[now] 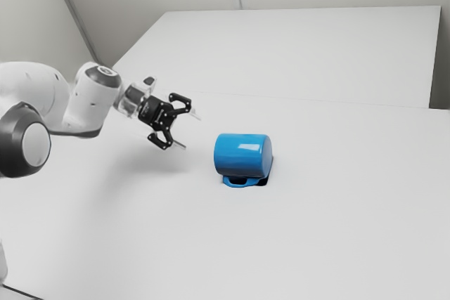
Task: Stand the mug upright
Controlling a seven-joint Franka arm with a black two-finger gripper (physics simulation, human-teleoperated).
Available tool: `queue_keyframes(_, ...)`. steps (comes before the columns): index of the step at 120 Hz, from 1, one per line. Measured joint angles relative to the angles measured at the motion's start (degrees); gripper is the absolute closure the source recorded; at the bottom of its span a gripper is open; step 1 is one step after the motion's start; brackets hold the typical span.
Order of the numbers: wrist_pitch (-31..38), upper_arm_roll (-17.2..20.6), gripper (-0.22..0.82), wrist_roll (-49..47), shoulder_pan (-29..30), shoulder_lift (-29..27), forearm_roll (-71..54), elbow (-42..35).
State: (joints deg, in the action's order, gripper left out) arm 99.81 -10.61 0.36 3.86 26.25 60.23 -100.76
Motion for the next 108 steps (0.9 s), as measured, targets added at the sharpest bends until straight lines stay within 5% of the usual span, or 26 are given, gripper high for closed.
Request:
queue_keyframes(58,6.9,5.8,0.0,1.2,-2.7,4.4,12.0,0.2)
queue_keyframes(85,8.9,6.3,0.51,1.4,-2.6,4.4,13.6,0.4)
queue_keyframes(108,10.2,7.0,0.69,1.4,-3.3,4.2,13.6,1.5)
